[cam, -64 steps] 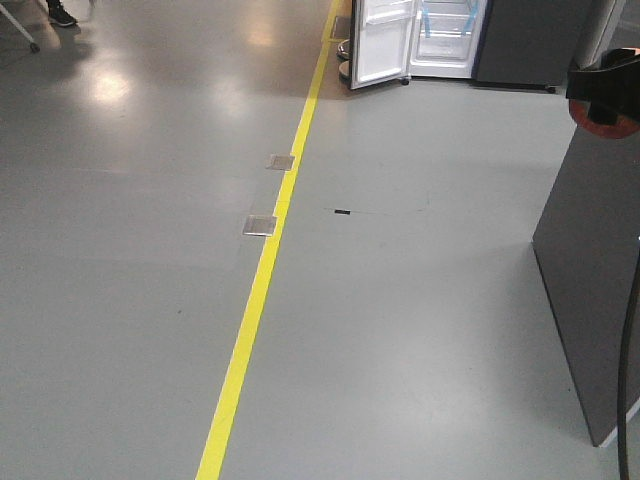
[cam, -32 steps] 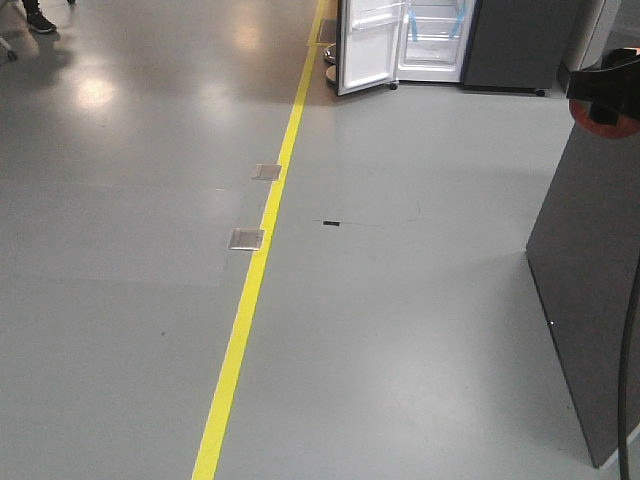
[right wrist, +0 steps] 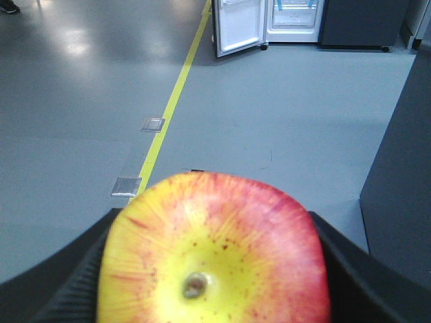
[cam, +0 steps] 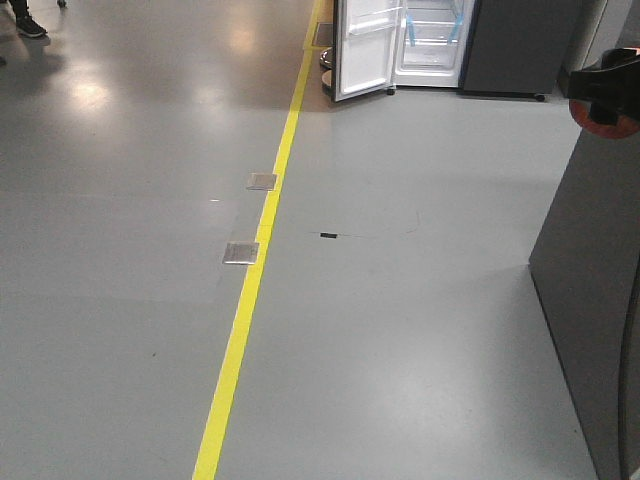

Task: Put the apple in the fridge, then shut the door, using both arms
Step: 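Drive toward the open white refrigerator carrying the apple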

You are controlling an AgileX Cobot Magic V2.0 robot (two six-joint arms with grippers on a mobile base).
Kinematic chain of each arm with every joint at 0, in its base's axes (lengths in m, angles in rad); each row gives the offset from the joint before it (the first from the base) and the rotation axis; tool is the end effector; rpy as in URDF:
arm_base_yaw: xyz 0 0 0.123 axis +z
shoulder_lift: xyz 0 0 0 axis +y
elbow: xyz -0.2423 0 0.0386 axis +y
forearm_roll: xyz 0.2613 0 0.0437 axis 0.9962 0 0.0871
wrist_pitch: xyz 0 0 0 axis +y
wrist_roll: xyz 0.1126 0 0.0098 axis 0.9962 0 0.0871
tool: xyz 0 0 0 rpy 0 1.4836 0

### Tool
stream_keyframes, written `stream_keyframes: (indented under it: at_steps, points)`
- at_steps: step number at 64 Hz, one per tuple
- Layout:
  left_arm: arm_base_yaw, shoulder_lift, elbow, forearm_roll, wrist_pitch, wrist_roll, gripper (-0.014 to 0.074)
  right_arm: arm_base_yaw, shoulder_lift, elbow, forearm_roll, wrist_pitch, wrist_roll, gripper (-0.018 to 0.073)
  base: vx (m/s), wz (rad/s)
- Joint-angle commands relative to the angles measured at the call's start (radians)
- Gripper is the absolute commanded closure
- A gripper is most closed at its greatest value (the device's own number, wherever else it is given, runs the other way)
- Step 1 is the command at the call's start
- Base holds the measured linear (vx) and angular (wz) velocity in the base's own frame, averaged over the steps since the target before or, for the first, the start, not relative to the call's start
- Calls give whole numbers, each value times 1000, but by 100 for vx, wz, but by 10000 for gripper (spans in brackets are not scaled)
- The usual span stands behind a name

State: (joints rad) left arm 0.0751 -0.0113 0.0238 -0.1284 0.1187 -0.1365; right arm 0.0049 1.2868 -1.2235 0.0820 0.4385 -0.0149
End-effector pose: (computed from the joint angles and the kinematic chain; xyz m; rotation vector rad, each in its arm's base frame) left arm 0.1318 0.0082 0.1944 -0.2611 1.5949 -0.1582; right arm 0.3361 0.0056 0.3481 0.0315 1.9844 0.0762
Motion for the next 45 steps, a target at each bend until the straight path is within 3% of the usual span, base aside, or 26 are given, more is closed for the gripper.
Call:
stream_keyframes:
  at_steps: [1, 45]
  points:
    - [-6, -14, 29, -2, -80, -9, 602, -4, -30, -32, 2, -79, -7, 552, 15, 2]
    - [-6, -14, 29, -2, -80, -9, 602, -4, -30, -32, 2, -79, -7, 552, 15, 0]
